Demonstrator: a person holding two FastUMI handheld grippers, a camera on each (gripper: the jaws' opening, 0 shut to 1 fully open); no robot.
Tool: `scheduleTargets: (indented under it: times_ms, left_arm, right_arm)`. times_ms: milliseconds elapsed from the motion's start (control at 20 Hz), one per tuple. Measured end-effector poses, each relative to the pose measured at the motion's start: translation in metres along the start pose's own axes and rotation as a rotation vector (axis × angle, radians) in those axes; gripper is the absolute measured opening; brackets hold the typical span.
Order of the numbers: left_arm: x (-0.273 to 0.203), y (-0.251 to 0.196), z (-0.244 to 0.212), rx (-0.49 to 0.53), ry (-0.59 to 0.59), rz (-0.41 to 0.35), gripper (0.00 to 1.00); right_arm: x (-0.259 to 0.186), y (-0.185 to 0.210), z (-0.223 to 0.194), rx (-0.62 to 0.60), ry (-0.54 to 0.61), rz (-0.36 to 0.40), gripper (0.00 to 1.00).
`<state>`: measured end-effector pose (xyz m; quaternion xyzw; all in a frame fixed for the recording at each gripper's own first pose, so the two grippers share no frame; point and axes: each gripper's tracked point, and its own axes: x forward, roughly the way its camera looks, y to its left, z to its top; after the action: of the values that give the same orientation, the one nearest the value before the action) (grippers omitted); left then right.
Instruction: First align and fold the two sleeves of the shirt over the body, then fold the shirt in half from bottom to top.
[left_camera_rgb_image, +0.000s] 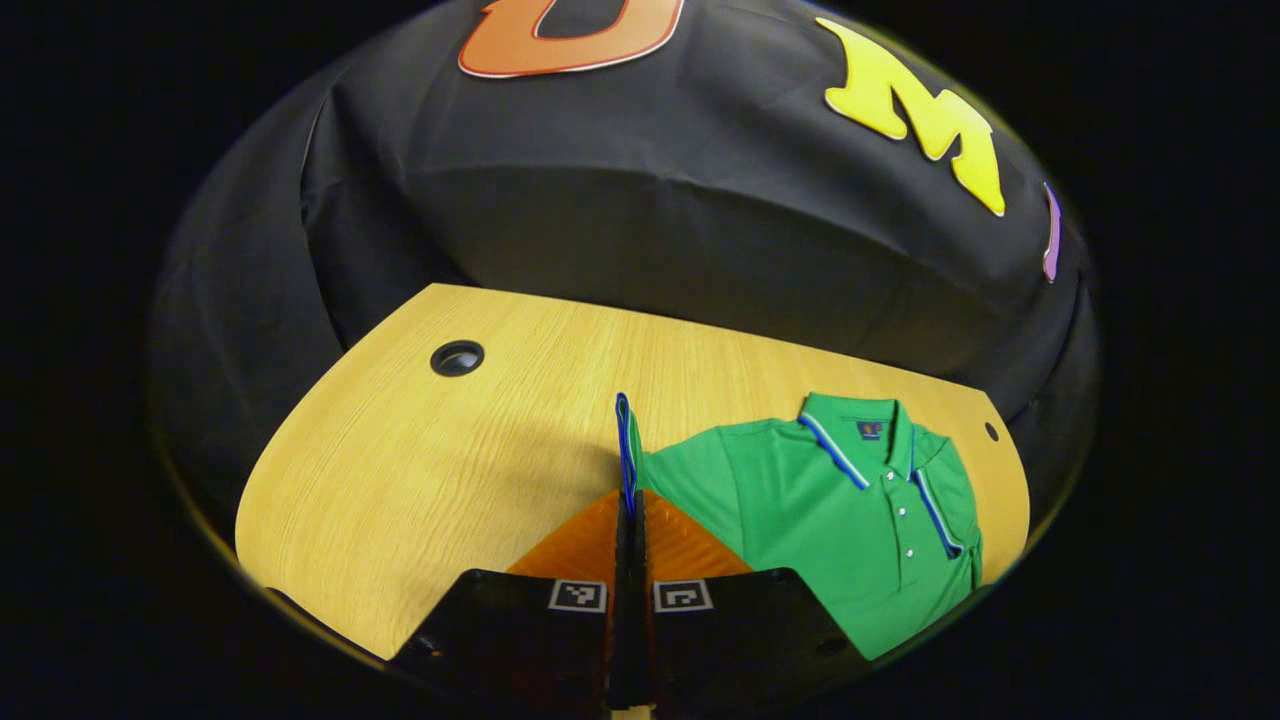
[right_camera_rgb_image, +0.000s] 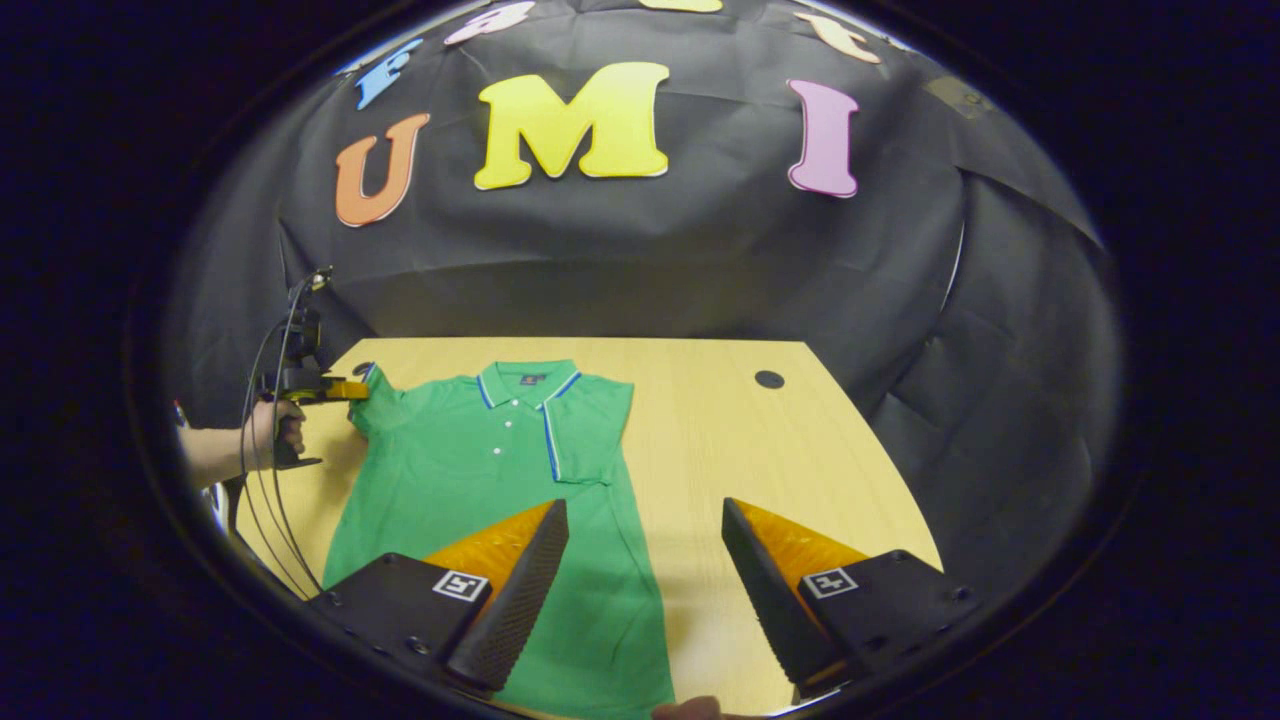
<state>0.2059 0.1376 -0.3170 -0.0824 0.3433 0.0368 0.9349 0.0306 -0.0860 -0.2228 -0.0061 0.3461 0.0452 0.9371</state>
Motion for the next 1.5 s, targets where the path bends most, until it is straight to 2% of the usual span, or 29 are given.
scheduleTargets:
  times_ms: [200, 300, 350, 500, 550, 650, 700, 750, 900, 1000, 1200, 1300, 1400, 1500]
  left_arm:
    - [-0.010, -0.046, 0.015, 0.065, -0.027, -0.061, 0.03]
    - [-0.013, -0.069, 0.009, 0.133, -0.025, -0.069, 0.03]
    - [-0.013, -0.082, 0.005, 0.176, -0.023, -0.072, 0.04]
    - [-0.011, -0.121, -0.016, 0.287, -0.014, -0.090, 0.04]
    - [-0.008, -0.131, -0.023, 0.308, -0.008, -0.090, 0.04]
    - [-0.002, -0.148, -0.043, 0.313, 0.023, -0.099, 0.04]
    - [-0.002, -0.154, -0.049, 0.312, 0.036, -0.105, 0.05]
    - [-0.003, -0.162, -0.054, 0.303, 0.042, -0.124, 0.08]
    - [-0.023, -0.170, -0.047, 0.257, 0.011, -0.136, 0.81]
    - [-0.043, -0.163, -0.043, 0.227, -0.008, -0.115, 1.00]
    - [-0.090, -0.146, -0.038, 0.189, -0.042, -0.097, 1.00]
    - [-0.119, -0.135, -0.042, 0.179, -0.057, -0.086, 1.00]
    - [-0.147, -0.126, -0.055, 0.183, -0.048, -0.088, 1.00]
    - [-0.178, -0.115, -0.078, 0.193, -0.021, -0.105, 1.00]
  right_arm:
    - [-0.011, -0.006, 0.002, 0.013, -0.026, -0.006, 0.98]
    - [-0.019, -0.010, 0.002, 0.014, -0.036, -0.014, 0.98]
    - [-0.020, -0.012, 0.000, 0.026, -0.037, -0.016, 0.94]
    - [-0.026, -0.015, -0.003, 0.050, -0.044, -0.020, 0.94]
    - [-0.029, -0.018, -0.007, 0.051, -0.044, -0.023, 0.98]
    - [-0.030, -0.024, -0.013, 0.050, -0.033, -0.043, 1.00]
    - [-0.033, -0.026, -0.015, 0.054, -0.033, -0.046, 0.94]
    - [-0.033, -0.027, -0.015, 0.060, -0.031, -0.051, 0.94]
    - [-0.034, -0.025, -0.014, 0.060, -0.036, -0.042, 0.94]
    - [-0.033, -0.019, -0.010, 0.044, -0.050, -0.023, 0.98]
    - [-0.031, 0.003, -0.002, -0.002, -0.072, 0.044, 0.98]
    - [-0.030, 0.016, -0.004, -0.014, -0.069, 0.094, 0.94]
    - [-0.027, 0.027, -0.014, -0.010, -0.036, 0.154, 0.97]
    - [-0.027, 0.027, -0.029, -0.034, 0.003, 0.190, 0.94]
